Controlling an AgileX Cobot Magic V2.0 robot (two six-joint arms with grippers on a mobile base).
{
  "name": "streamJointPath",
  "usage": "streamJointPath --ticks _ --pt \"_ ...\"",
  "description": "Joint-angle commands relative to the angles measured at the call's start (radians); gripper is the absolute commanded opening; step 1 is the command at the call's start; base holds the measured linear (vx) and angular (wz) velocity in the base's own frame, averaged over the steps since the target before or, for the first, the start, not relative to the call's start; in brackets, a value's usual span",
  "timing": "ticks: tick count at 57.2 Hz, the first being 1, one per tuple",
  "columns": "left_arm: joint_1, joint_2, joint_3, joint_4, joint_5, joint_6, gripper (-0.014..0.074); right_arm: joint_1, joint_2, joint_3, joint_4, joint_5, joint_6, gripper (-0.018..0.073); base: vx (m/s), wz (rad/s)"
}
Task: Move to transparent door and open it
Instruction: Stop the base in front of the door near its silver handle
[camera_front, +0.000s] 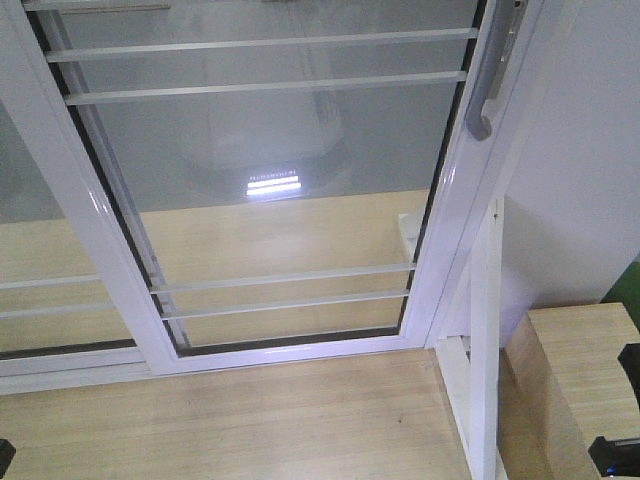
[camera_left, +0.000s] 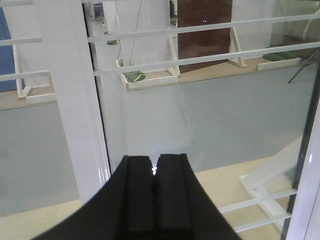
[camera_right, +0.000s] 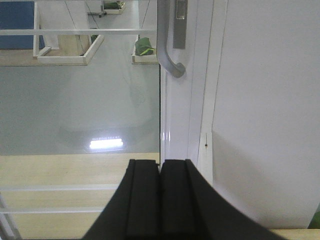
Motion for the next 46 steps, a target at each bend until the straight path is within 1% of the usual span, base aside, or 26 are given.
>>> streamJointPath --ticks 1,12,14,21,46 --pt "0.001 -0.014 0.015 -0.004 -0.082 -0.001 -0.0003 -0.006 -0.015 0.005 -0.008 -0.083 -0.007 -0.0004 0.16 -0.08" --pt "0.001 -0.007 0.015 -0.004 -0.087 -0.001 -0.0003 -0.006 -0.001 0.003 -0.008 -0.095 -0.007 -0.0004 0.13 0.04" --pt "0.005 0.0 0.015 -0.004 -0.091 -0.001 -0.0003 -0.001 0.012 0.003 -0.009 -0.109 -0.007 -0.0004 0.02 0.16" --pt "0.013 -0.004 0.015 -0.003 -0.087 -0.001 -0.0003 0.022 0.02 0.003 -0.006 -0.094 -0.007 -0.0004 -0.01 0.04" --pt "0.013 -0.003 0.015 -0.005 -0.09 -0.001 -0.0003 0.024 0.02 0.003 -0.007 -0.09 -0.007 -0.0004 0.0 0.01"
